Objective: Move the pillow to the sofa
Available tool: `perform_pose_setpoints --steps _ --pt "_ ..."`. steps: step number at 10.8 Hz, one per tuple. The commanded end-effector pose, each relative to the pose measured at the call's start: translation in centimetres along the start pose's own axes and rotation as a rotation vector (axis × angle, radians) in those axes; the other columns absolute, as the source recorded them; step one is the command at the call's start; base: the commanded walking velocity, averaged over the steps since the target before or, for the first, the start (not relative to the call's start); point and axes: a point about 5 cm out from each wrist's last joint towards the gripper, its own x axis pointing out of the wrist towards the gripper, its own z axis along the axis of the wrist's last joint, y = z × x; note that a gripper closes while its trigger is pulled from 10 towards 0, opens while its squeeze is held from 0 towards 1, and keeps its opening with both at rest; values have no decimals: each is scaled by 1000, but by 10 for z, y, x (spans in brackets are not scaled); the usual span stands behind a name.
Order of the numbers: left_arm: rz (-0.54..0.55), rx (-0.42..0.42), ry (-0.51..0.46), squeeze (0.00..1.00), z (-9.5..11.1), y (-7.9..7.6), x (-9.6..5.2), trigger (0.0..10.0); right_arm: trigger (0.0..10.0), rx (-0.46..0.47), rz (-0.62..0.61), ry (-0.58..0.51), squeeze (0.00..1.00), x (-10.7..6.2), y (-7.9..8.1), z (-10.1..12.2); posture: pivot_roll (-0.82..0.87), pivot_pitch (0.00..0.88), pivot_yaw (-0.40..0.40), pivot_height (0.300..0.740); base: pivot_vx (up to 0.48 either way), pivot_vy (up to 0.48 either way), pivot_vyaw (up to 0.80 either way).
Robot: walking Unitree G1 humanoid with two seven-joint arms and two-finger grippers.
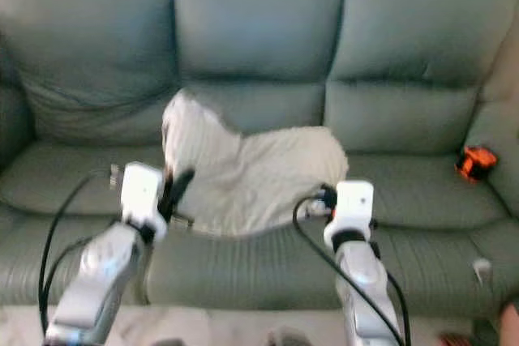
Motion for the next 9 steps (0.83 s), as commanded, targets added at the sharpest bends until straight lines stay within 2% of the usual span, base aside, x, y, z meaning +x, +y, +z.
perform_pose_setpoints --steps 1,4,6,7,8,9 --pt "-45 -6 -31 0 6 -11 4 10000 10000 -13 -28 -19 0 0 -9 4 -24 0 -8 740 0 0 0" --pt "-40 1 -5 0 3 -10 2 10000 10000 -1 -33 -14 0 0 -9 3 -19 0 -7 740 0 0 0" --pt "-26 43 77 0 -10 -8 6 10000 10000 -6 -41 -3 0 1 -8 2 -23 0 2 740 0 0 0" --pt "-15 52 143 0 -22 -3 0 10000 10000 7 -61 30 0 -2 -8 -2 -18 0 9 740 0 0 0" --pt "-4 49 164 0 -25 0 -6 10000 10000 6 -64 51 0 -4 -7 -4 -14 0 13 740 0 0 0" --pt "31 53 210 0 -30 7 -12 10000 10000 13 -71 84 0 -6 -6 -8 -9 31 24 740 0 0 0"
